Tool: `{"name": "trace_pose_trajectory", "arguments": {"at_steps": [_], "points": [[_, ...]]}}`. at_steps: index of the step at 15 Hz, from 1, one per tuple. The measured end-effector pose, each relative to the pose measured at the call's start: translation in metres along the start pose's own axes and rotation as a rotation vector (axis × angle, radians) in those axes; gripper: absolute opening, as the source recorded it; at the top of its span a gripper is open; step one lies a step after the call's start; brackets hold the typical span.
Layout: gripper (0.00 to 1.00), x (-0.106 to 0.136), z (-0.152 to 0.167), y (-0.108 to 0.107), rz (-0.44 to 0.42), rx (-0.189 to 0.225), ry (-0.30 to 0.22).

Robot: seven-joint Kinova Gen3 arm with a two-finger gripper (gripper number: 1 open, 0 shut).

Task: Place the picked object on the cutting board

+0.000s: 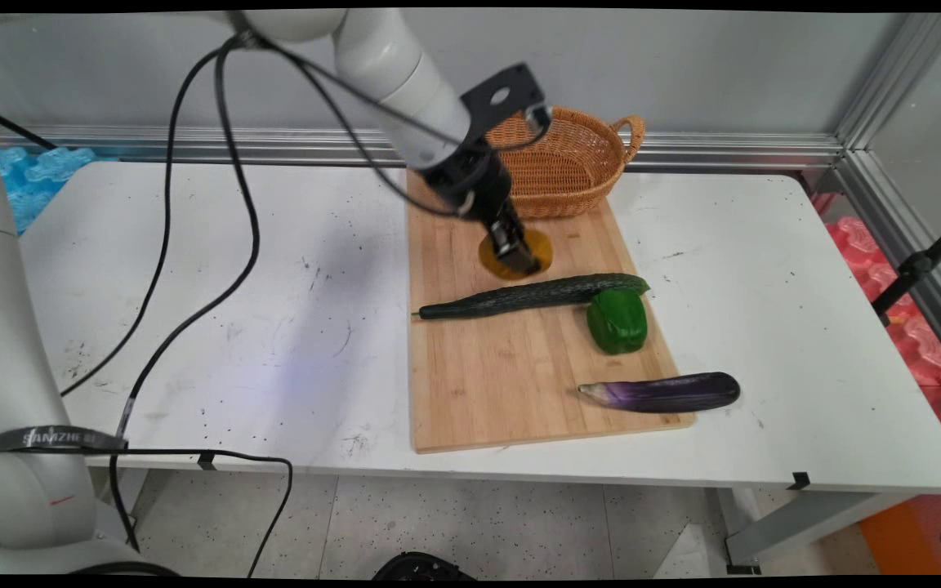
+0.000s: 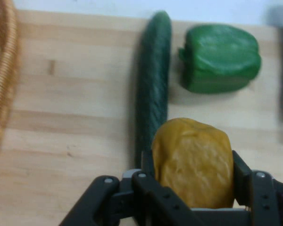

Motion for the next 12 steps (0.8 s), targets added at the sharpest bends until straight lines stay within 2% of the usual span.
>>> {"name": "trace_pose_trajectory", "arguments": {"at_steps": [6, 12], "points": [[0.0, -0.034, 0.017, 0.032, 0.077, -0.01, -0.001], [0.0, -0.05, 0.042, 0.053, 0.113, -0.024, 0.013]]}}
